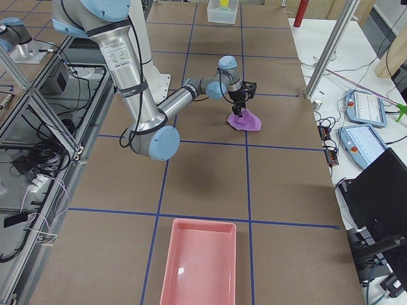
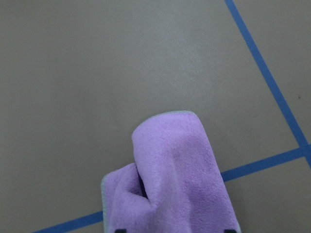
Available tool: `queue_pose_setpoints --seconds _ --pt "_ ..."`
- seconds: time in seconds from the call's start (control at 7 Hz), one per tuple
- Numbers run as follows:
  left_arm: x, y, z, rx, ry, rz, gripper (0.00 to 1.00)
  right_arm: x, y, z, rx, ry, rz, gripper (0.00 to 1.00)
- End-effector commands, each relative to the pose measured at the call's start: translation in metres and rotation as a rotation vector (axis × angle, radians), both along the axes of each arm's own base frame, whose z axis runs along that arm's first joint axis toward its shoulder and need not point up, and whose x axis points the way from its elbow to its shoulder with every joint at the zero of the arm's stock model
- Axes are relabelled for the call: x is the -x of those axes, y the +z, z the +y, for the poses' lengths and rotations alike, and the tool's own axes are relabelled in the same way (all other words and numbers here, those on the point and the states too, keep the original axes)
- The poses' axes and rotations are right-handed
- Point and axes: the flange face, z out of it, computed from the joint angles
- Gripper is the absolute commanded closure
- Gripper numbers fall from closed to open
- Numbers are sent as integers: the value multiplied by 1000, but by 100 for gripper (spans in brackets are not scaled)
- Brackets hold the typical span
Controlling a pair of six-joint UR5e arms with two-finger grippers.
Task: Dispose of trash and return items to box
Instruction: 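Close the right gripper on the lavender cloth and lift it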
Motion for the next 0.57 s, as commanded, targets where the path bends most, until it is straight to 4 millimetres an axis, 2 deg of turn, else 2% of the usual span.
queue_pose_setpoints --seconds 0.0,0.14,0.43 --pt "0 3 2 4 -3 -9 2 4 -1 -8 41 46 -14 31" --pt "1 4 4 6 -4 -7 2 7 -1 -12 37 51 -10 40" --pt "1 4 4 4 -4 -7 2 10 -2 -19 33 58 -2 43"
